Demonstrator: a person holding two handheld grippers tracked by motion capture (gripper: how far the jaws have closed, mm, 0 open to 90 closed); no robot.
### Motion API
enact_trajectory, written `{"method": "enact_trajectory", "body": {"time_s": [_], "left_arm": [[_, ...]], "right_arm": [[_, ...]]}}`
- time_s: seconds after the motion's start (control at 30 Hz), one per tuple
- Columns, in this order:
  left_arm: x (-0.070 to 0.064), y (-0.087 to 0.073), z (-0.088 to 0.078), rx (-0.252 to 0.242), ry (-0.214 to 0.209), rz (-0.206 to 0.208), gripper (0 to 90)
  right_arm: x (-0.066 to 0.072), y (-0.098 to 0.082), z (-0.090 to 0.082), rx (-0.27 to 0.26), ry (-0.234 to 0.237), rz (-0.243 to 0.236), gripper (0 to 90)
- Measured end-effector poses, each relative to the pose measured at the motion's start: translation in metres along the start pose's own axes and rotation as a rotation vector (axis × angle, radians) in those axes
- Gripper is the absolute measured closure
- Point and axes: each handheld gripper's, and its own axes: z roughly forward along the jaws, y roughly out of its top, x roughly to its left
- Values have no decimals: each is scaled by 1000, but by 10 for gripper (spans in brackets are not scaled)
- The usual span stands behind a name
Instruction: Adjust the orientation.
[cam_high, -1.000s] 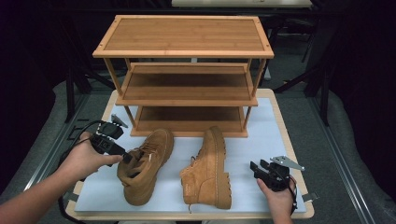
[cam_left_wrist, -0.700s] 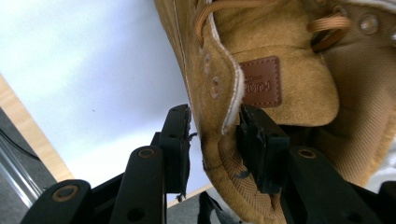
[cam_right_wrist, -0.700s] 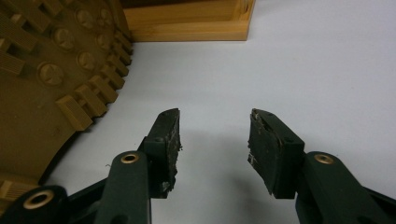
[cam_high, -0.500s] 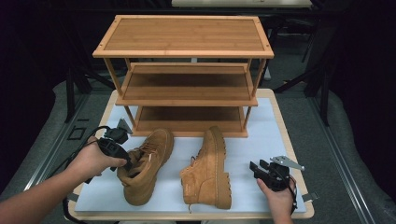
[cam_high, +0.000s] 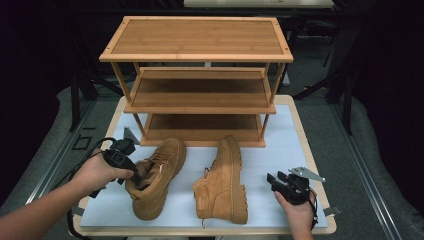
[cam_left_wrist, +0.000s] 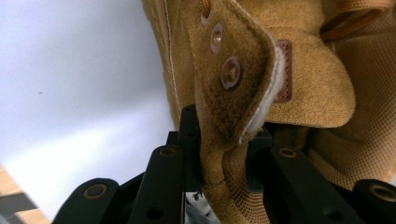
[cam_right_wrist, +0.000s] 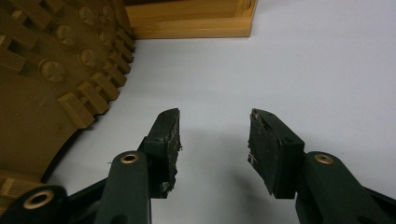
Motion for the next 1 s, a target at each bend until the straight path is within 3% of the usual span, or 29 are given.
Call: {"method": "enact_trajectory", "body": {"time_s": [0.13,0.23,0.4,0.47,0.53,0.6,0.63,0.8,0.87,1.0], "left_arm": [[5,-1,0,-10,-41,-25,760],[12,-2,0,-18,-95,-48,763],[17,-4,1,-36,-133,-56,770],[24,-6,0,-52,-185,-67,777],[27,-7,0,-65,-201,-76,780],[33,-12,-1,-85,-254,-111,783],[33,-12,-1,-85,-254,-111,785],[40,-18,-9,-120,-366,-146,789],[40,-20,-14,-140,-388,-164,791],[41,-23,-22,-168,-421,-158,792]], "right_arm": [[0,0,-1,13,-3,5,526],[-1,0,0,16,1,12,525],[-2,-1,1,4,7,19,524],[-3,-1,0,19,3,23,523],[-4,-1,0,12,8,32,522],[-5,-1,-1,19,5,37,523],[-5,-1,-1,19,5,37,523],[-6,-2,2,-1,15,52,522],[-6,-2,1,-1,17,58,522],[-7,-2,0,11,13,64,522]]}}
